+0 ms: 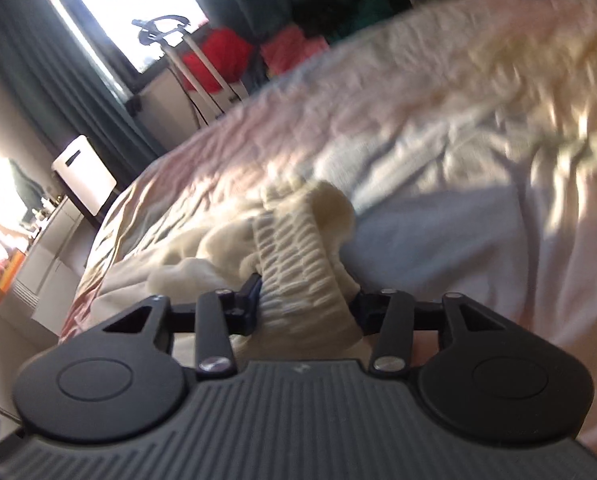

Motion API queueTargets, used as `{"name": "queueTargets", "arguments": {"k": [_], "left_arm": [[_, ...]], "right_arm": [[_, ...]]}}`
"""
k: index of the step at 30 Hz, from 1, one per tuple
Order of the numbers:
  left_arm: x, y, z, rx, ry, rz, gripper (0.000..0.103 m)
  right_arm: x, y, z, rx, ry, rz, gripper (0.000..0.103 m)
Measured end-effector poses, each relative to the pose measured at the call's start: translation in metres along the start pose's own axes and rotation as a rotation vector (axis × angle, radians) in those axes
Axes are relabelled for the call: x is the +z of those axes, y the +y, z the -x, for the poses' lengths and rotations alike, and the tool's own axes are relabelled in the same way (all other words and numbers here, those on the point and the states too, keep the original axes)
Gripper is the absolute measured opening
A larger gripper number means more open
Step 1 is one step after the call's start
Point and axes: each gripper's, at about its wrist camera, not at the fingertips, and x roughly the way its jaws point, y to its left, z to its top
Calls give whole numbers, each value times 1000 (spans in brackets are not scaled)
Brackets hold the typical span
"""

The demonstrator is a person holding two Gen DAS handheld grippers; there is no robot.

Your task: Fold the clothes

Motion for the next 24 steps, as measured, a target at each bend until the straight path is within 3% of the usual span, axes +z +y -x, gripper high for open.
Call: {"name": "queueTargets", "arguments": {"k": [4, 7, 12, 16, 24], "left_arm": [[-1, 1, 1, -1, 6, 8, 70], [-1, 1, 2, -2, 8, 15, 71], [-3, 0, 3, 3, 14, 11, 72], [-4, -1, 4, 5, 19, 12, 73], [-5, -3, 6, 7, 21, 7, 75]], "right_arm": [[-3, -26, -14, 113, 85, -217, 67], [-7, -24, -21, 67, 98, -182, 85], [-21, 0, -32, 56, 136, -47, 89], [-27, 22, -27, 14, 114, 85, 87], [-26, 45, -10, -49, 49, 241, 58]]}}
